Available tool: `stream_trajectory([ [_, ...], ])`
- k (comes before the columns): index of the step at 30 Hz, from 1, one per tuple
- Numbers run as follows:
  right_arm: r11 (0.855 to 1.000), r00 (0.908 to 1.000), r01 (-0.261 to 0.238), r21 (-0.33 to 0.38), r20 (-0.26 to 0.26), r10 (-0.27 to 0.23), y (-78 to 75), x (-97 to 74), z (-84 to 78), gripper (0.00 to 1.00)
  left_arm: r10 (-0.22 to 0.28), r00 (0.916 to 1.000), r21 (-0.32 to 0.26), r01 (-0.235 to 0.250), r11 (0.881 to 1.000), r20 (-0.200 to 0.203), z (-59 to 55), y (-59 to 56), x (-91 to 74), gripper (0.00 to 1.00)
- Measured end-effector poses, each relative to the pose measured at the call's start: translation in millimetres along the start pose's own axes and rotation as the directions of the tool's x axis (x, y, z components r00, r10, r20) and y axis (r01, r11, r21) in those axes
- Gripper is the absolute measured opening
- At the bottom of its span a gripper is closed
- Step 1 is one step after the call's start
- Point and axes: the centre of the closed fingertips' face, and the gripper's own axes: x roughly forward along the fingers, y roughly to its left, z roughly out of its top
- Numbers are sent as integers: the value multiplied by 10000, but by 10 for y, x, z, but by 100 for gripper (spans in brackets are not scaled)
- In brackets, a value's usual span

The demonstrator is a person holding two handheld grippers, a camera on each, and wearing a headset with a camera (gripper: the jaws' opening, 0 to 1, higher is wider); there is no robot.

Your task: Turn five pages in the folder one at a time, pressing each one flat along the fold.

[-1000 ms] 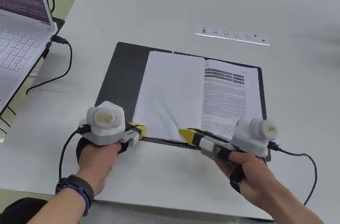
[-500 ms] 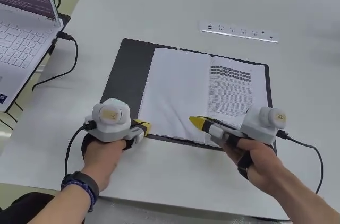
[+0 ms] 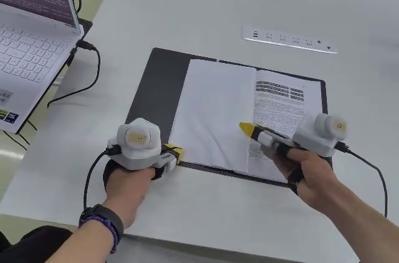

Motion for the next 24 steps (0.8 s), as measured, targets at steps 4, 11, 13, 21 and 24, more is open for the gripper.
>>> stream_trajectory([
  [4,9993,9993,331,184,186,-335,-105,21,41,4,-40,10000,-46,40,10000,-27,0,12,15,0],
  [11,9960,9960,827,327,324,-837,-300,97,101,0,-86,9999,-28,86,10000,-109,2,10,24,0],
  [13,9953,9958,790,559,417,-813,-301,112,126,0,-66,9999,-1,66,10000,-127,2,14,29,0],
  [21,9957,9954,900,229,310,-907,-352,209,136,0,-37,9999,23,37,10000,-166,1,14,31,0],
  [24,9953,9952,786,565,547,-817,-375,202,111,0,-29,9998,42,30,10000,-187,1,17,30,0],
])
